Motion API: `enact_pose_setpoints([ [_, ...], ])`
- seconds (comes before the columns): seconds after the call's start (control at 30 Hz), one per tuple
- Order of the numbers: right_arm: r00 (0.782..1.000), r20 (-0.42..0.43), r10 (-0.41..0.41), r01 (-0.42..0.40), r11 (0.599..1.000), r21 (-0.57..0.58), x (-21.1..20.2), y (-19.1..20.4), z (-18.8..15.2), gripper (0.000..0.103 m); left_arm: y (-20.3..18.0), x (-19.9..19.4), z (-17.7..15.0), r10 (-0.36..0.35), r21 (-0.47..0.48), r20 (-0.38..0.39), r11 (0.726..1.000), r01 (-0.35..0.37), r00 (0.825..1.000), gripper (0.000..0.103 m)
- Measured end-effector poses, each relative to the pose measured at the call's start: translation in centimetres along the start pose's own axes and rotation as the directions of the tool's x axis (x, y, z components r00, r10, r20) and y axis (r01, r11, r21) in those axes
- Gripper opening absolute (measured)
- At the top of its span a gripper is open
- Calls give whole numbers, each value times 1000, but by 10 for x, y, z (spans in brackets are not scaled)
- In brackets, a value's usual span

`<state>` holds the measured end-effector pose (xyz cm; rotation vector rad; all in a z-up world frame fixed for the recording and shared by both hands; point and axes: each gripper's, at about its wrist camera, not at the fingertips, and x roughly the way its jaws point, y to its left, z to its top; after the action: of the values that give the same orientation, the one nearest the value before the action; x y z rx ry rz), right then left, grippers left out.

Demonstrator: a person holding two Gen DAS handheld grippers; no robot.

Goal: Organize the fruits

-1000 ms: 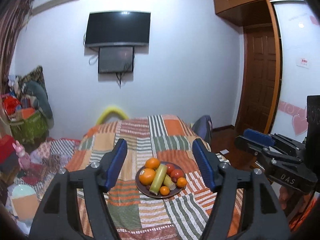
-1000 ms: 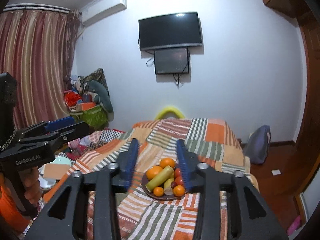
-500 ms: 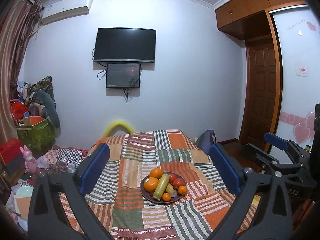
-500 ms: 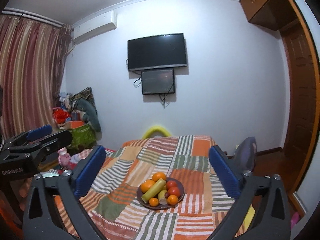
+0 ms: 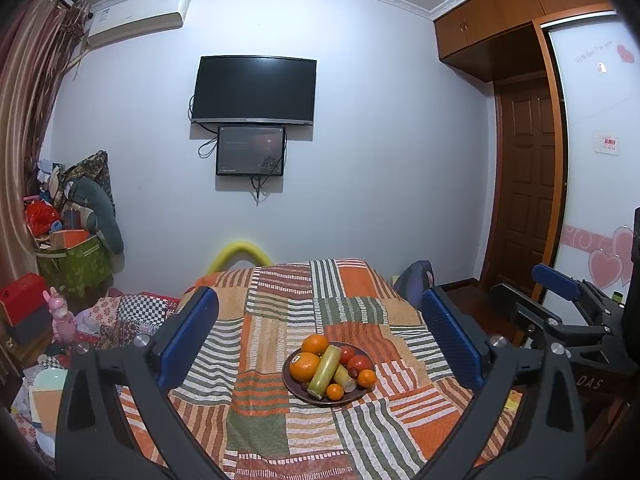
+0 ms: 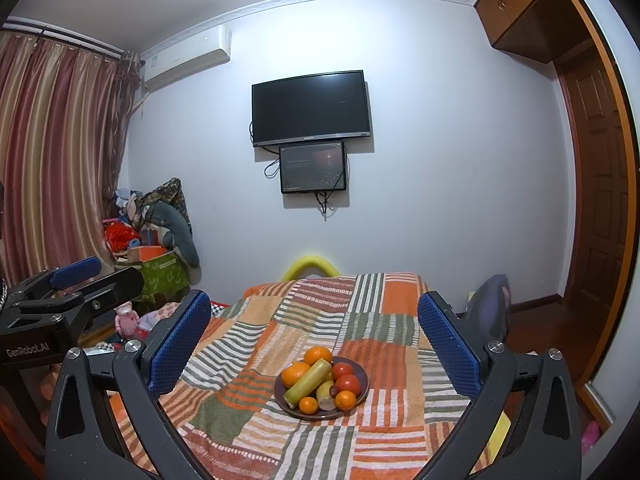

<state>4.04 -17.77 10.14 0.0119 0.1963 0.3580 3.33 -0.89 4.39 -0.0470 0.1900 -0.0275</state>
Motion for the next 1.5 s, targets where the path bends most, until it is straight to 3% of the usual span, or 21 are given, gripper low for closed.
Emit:
enact_pose_setpoints([
  [1.1,1000,-6,-22,22,1000,-2,-6,0,1,103,-6,0,-3,7,18,-3,1000,-6,1000,103],
  [1.5,999,1,-37,37,999,-14,-7,0,1,103,-3,4,-3,-26,-2,-19,1000,26,999,103],
])
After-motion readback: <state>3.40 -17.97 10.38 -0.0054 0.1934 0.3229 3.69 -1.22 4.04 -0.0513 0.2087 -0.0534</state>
